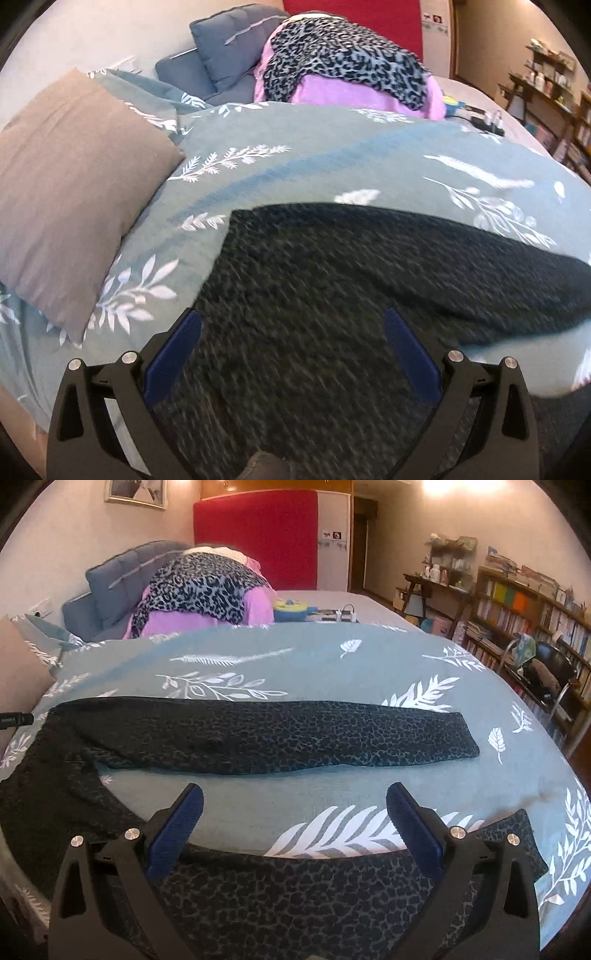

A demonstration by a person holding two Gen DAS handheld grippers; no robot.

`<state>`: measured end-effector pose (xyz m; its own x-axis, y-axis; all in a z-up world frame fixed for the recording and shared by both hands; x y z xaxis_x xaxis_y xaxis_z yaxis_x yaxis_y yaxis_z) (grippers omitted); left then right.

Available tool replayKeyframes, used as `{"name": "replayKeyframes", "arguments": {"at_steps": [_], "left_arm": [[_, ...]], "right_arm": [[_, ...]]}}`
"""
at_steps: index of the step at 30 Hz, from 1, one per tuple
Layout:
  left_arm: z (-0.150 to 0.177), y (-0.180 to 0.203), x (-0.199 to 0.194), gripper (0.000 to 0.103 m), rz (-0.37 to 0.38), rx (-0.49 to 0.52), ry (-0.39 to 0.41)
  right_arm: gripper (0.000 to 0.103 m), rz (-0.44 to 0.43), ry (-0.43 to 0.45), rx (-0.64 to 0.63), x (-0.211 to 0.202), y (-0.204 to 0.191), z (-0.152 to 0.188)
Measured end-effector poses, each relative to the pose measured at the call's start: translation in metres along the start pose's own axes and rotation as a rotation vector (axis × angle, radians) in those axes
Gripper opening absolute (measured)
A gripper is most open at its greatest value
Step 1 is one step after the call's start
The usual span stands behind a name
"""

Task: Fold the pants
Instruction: 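Lower the left tool to the waistband while the right tool approaches the leg hems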

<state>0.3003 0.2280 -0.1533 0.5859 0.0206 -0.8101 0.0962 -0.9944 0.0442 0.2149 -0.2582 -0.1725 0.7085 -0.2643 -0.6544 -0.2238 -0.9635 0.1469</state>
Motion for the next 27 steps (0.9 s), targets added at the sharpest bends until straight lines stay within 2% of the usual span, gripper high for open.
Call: {"name": "replayKeyframes", "arguments": {"at_steps": [3,7,9,12,15,21,24,26,27], "left_arm": [[-0.013,-0.018,0.023,0.098,0.002,-0.046,-0.02],[-0.034,-0.046,0.064,0.098,0.096,-0.109,-0.037],[-0.041,-0.051,0.077,0.098,0.143,-0.102,-0.031],[-0.052,-0.07,0.101,0.098,0.127,-0.104,-0.048],[-0.062,-0.093,0.12,0.098,0.101,-0.152,-0.054],[-0.067,-0.107,0.144,0.098,0.166,-0.257,-0.08],[-0.067,-0.111,0.15,0.094,0.176,-0.303,-0.07],[-0.068,-0.111,0.152,0.089,0.16,-0.311,-0.078],[-0.067,-0.109,0.152,0.084,0.151,-0.302,-0.087]], "right_arm": [[0.1,-0.005,-0.051,0.021,0.02,-0.003,-0.004],[0.1,0.0,-0.076,0.002,0.032,-0.011,-0.001],[0.1,-0.009,-0.08,-0.003,0.039,-0.016,-0.001],[0.1,-0.02,-0.088,-0.008,0.046,-0.023,-0.001],[0.1,-0.025,-0.11,-0.007,0.054,-0.027,-0.001],[0.1,-0.037,-0.143,-0.024,0.07,-0.039,0.0],[0.1,-0.032,-0.155,-0.029,0.077,-0.042,0.0],[0.1,-0.026,-0.176,-0.025,0.084,-0.042,0.001],[0.1,-0.026,-0.185,-0.02,0.086,-0.04,0.001]]}}
Point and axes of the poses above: each gripper's, at about its wrist camera, not at the fingertips, and x roughly the way its jaws point, y to its right, z to its underside, the point moved 7 cm from there along x, roughly the way its jaws point, and after that the axes turned 14 degrees about z, right-handed, at the moved point
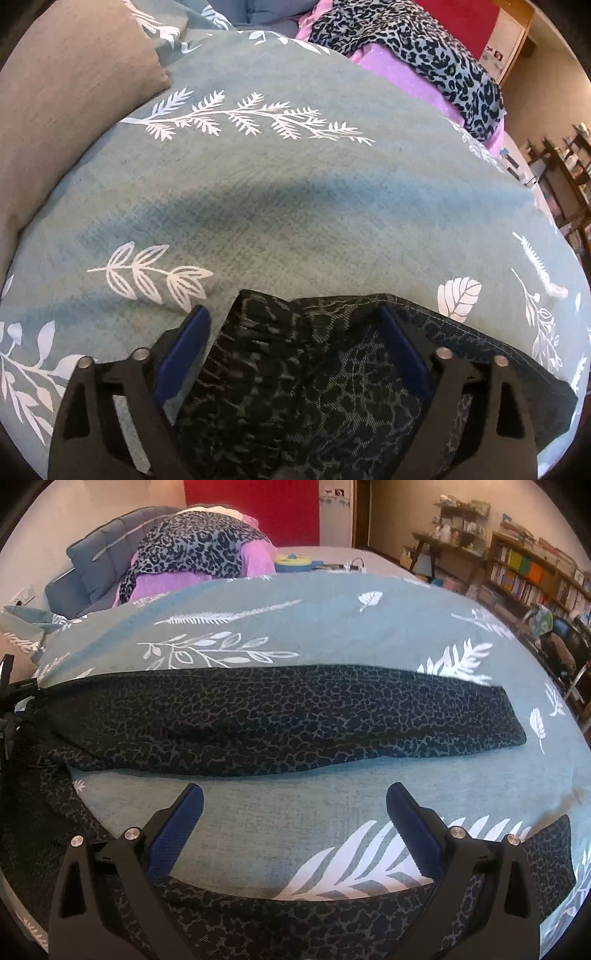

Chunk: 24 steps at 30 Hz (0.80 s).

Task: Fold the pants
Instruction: 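Lower the left tool to the waistband while the right tool approaches the leg hems, then grasp the waistband with the left tool while the right tool grasps a leg hem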

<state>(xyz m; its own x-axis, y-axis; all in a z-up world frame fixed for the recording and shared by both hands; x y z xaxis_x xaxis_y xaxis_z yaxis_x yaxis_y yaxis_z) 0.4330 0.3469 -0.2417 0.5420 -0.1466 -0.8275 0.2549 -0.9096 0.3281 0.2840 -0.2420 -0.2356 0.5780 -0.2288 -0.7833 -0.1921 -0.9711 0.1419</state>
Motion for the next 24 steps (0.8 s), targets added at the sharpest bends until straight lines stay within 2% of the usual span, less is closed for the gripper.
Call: {"name": "replayKeyframes", "arguments": {"at_steps": [2,4,7,10,14,17,21,24], "left_arm": [[0.001,0.004,-0.002,0.075,-0.005,0.018,-0.009],[0.003,0.006,-0.006,0.061,-0.036,0.049,-0.017],[0.006,0.006,-0.015,0.047,-0.045,0.066,-0.019],[0.008,0.009,-0.024,0.046,-0.023,0.09,-0.014],[0.01,0.014,-0.015,0.048,-0.054,0.145,-0.033],[0.008,0.009,-0.005,0.049,-0.07,0.119,-0.046],[0.008,0.009,-0.013,0.041,-0.07,0.106,-0.023],[0.013,0.015,-0.034,0.039,-0.047,0.14,0.014]], "right_arm": [[0.1,0.004,-0.019,0.013,0.006,0.004,0.0],[0.1,0.011,-0.023,0.02,0.009,0.01,0.0],[0.1,0.011,-0.033,0.034,0.012,0.014,0.002],[0.1,0.016,-0.035,0.044,0.015,0.018,0.002],[0.1,0.015,-0.038,0.057,0.015,0.021,0.002],[0.1,0.021,-0.036,0.057,0.015,0.022,0.001],[0.1,0.049,-0.035,0.071,0.02,0.036,-0.002],[0.1,0.097,-0.039,0.109,0.029,0.065,-0.011]]}}
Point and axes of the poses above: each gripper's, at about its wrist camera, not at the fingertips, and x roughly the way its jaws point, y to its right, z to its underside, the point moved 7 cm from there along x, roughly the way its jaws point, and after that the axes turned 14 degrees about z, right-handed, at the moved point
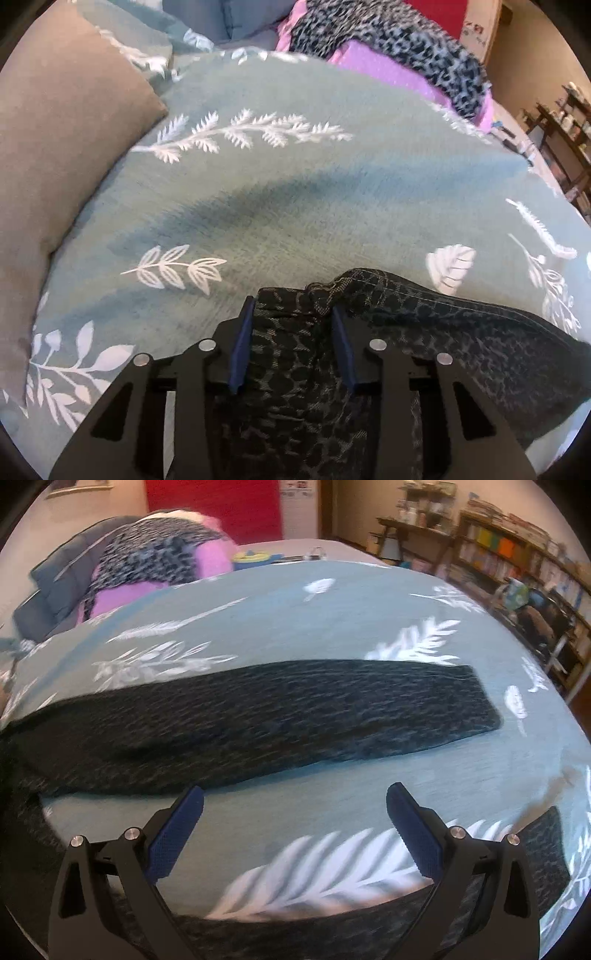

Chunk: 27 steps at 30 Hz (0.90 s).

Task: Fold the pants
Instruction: 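Grasp the waistband with the left tool while the right tool grasps a leg hem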

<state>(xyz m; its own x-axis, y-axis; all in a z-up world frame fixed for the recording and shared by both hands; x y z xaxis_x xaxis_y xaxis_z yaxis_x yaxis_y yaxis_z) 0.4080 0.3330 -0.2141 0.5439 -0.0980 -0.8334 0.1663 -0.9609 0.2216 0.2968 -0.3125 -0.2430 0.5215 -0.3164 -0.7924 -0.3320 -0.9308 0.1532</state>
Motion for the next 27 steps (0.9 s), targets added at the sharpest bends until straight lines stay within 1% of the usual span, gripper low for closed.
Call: {"name": "replayKeyframes", "arguments": {"at_steps": [3,7,10,13,15,18,21,24,27], "left_arm": [[0.005,0.007,-0.028,0.037,0.042,0.031,0.05],[0.014,0.013,-0.066,0.037,0.091,0.051,0.105],[0.023,0.018,-0.09,0.036,0.124,0.053,0.128],[0.037,0.023,-0.109,0.035,0.135,0.066,0.152],[0.049,0.025,-0.121,0.035,0.145,0.068,0.166],[0.072,0.022,-0.137,0.034,0.159,0.055,0.177],[0.088,0.014,-0.149,0.034,0.169,-0.006,0.179],[0.097,0.013,-0.162,0.034,0.189,-0.036,0.208],[0.104,0.019,-0.177,0.034,0.214,-0.029,0.241]], "right_arm": [[0.1,0.018,-0.032,0.071,0.016,0.031,-0.015],[0.1,0.014,-0.091,0.195,0.044,0.073,-0.04],[0.1,0.017,-0.131,0.274,0.069,0.1,-0.057],[0.1,-0.022,-0.22,0.385,0.101,0.122,-0.07],[0.1,-0.016,-0.274,0.449,0.121,0.134,-0.078],[0.097,0.013,-0.291,0.467,0.141,0.143,-0.093],[0.092,0.042,-0.321,0.48,0.161,0.149,-0.105],[0.092,0.028,-0.364,0.522,0.178,0.151,-0.112],[0.092,0.071,-0.401,0.49,0.188,0.149,-0.119]]}}
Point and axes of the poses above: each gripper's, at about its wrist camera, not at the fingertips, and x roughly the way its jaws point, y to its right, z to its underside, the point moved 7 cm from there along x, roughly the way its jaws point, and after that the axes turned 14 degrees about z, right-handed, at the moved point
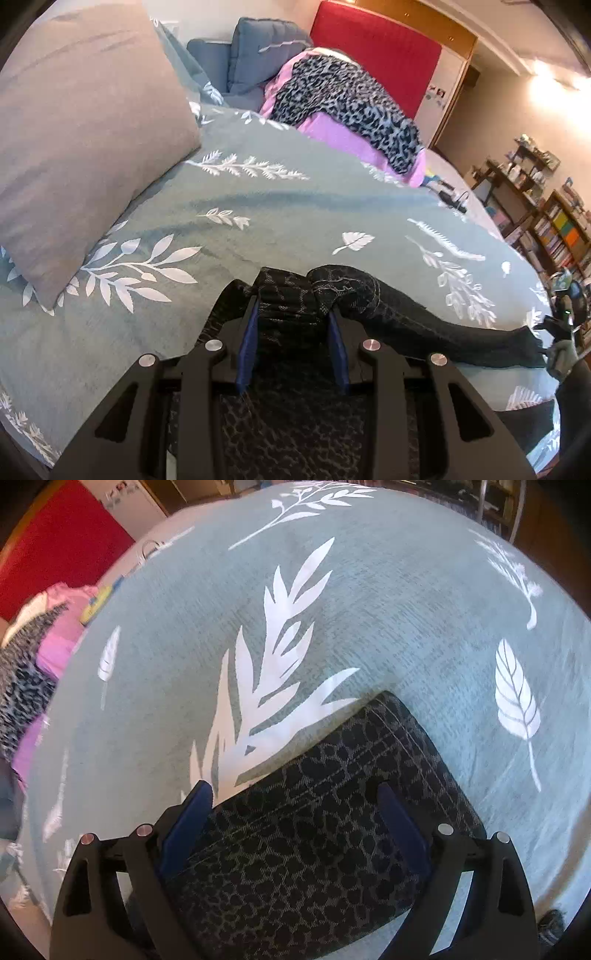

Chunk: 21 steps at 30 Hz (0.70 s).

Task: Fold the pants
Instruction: 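Grasp the waistband with the left tool while the right tool grasps a leg hem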

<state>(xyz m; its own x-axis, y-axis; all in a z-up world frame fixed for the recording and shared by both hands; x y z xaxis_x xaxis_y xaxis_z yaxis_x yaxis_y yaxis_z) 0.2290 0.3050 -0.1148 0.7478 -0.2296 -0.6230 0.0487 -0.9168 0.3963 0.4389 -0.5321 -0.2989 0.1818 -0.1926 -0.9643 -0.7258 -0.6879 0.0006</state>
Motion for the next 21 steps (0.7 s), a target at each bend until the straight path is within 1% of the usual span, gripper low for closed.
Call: {"name": "replayKeyframes", "arguments": {"at_steps": [3,5,7,8,10,11,13,14,16,17,18,21], "left_arm": [[0.003,0.004,-0.008,0.034,0.013,0.003,0.011],[0.004,0.004,-0.013,0.034,0.02,0.0,0.019],[0.004,0.004,-0.017,0.034,0.028,-0.004,0.028],[0.004,0.003,-0.019,0.034,0.031,-0.007,0.033],[0.004,0.0,-0.022,0.034,0.036,-0.017,0.044],[0.004,-0.001,-0.022,0.034,0.038,-0.022,0.047],[0.003,-0.003,-0.024,0.034,0.046,-0.032,0.056],[0.002,-0.003,-0.024,0.034,0.045,-0.035,0.058],[0.002,-0.003,-0.026,0.034,0.056,-0.041,0.066],[0.002,-0.002,-0.028,0.034,0.058,-0.041,0.071],[0.001,-0.002,-0.031,0.034,0.062,-0.043,0.079],[0.001,-0.003,-0.039,0.034,0.067,-0.051,0.094]], "right_arm": [[0.092,0.032,-0.031,-0.013,0.008,-0.001,-0.002],[0.089,0.045,-0.041,-0.014,0.012,-0.001,-0.004],[0.079,0.077,-0.028,-0.03,0.013,-0.001,-0.005],[0.077,0.095,-0.017,-0.045,0.012,-0.001,-0.005],[0.067,0.111,-0.006,-0.062,0.011,0.001,-0.005],[0.064,0.113,-0.006,-0.062,0.009,0.005,-0.002],[0.047,0.113,-0.004,-0.055,0.007,0.012,0.0],[0.042,0.109,-0.004,-0.053,0.005,0.014,0.0],[0.023,0.084,-0.007,-0.053,0.0,0.017,0.003],[0.018,0.068,-0.005,-0.055,-0.004,0.021,0.007],[0.009,0.057,0.001,-0.057,-0.008,0.025,0.011],[0.008,0.039,0.049,-0.071,-0.026,0.038,0.022]]}}
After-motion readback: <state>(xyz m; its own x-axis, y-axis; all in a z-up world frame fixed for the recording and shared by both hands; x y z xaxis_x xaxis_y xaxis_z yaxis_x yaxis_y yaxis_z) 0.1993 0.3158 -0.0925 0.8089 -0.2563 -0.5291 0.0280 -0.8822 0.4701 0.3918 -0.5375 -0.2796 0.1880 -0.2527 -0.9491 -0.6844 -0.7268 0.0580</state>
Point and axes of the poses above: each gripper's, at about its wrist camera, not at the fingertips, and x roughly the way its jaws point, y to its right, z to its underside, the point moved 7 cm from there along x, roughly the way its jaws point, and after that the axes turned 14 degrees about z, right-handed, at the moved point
